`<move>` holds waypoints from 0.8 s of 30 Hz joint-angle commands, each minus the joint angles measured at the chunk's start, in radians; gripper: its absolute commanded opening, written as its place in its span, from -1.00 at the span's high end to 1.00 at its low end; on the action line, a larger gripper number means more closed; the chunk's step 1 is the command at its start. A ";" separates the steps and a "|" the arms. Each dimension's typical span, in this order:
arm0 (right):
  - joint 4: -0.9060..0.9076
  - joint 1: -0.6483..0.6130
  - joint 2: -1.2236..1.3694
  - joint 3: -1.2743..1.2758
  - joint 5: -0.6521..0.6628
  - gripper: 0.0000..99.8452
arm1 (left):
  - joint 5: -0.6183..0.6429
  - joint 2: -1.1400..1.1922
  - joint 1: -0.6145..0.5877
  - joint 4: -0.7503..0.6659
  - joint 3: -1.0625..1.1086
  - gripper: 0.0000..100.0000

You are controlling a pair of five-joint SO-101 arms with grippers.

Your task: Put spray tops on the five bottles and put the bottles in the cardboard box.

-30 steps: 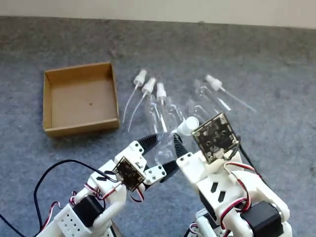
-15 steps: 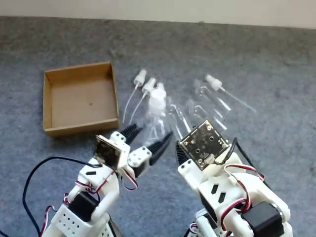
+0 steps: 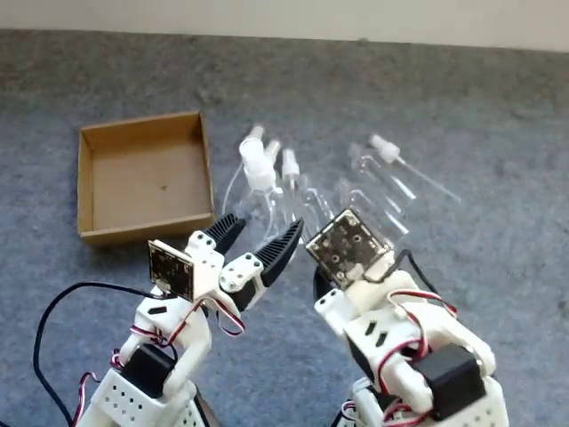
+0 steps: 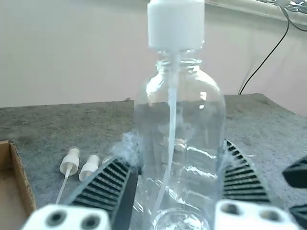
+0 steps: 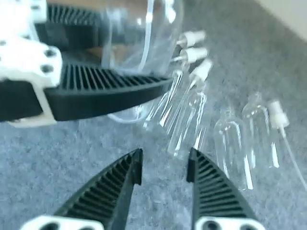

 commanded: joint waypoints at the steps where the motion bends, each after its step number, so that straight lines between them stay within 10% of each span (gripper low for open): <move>1: -0.085 0.065 -0.005 0.036 0.003 0.97 | 0.008 -0.012 -0.010 -0.031 -0.018 0.76; 24: -0.242 0.110 -0.526 0.426 -0.147 0.97 | 0.014 -0.012 0.111 -0.060 -0.016 0.76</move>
